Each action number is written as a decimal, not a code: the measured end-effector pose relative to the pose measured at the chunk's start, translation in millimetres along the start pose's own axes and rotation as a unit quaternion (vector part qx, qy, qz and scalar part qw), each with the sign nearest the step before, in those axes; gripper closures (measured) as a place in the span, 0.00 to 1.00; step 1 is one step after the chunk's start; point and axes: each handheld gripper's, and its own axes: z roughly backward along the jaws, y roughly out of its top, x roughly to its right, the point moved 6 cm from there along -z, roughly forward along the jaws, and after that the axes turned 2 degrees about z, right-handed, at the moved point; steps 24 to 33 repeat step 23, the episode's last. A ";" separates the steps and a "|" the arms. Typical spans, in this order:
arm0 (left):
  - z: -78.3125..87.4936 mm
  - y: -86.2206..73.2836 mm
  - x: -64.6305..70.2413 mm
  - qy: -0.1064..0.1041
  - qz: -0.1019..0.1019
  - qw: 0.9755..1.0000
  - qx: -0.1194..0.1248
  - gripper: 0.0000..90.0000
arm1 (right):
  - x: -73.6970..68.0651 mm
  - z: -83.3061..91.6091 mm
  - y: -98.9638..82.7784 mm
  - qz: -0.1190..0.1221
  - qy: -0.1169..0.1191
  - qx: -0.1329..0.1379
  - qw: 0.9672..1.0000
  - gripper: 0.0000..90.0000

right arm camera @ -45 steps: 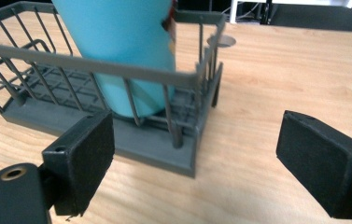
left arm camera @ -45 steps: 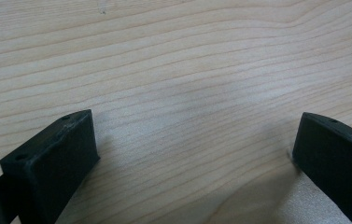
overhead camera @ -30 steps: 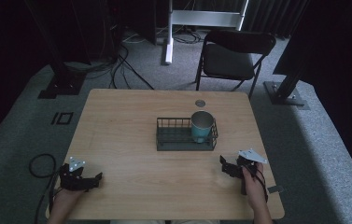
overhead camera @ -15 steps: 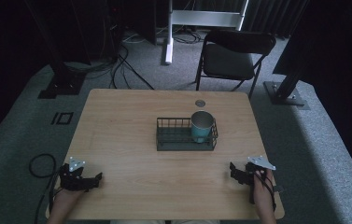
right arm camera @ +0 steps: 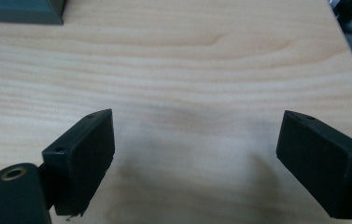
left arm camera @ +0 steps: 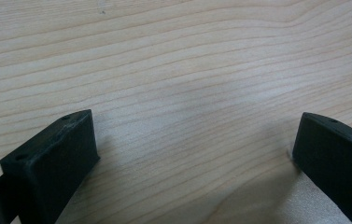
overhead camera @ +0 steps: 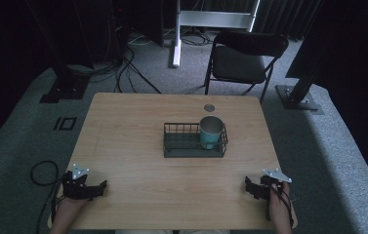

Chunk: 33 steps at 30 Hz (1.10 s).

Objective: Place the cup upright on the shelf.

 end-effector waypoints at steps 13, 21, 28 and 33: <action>0.0 0.0 0.0 0.000 0.000 1.000 0.000 0.01 | 1.0 3.2 -10.2 0.004 0.006 -0.014 1.000 0.12; 0.0 0.0 0.0 0.000 0.001 1.000 0.001 0.01 | 1.0 3.1 -10.4 0.008 0.011 -0.014 1.000 0.12; 0.3 -0.1 -0.3 -0.002 0.002 1.000 0.001 0.01 | 0.9 3.1 -10.4 0.008 0.012 -0.014 1.000 0.12; 0.3 -0.1 -0.3 -0.002 0.002 1.000 0.001 0.01 | 0.9 3.1 -10.4 0.008 0.012 -0.014 1.000 0.12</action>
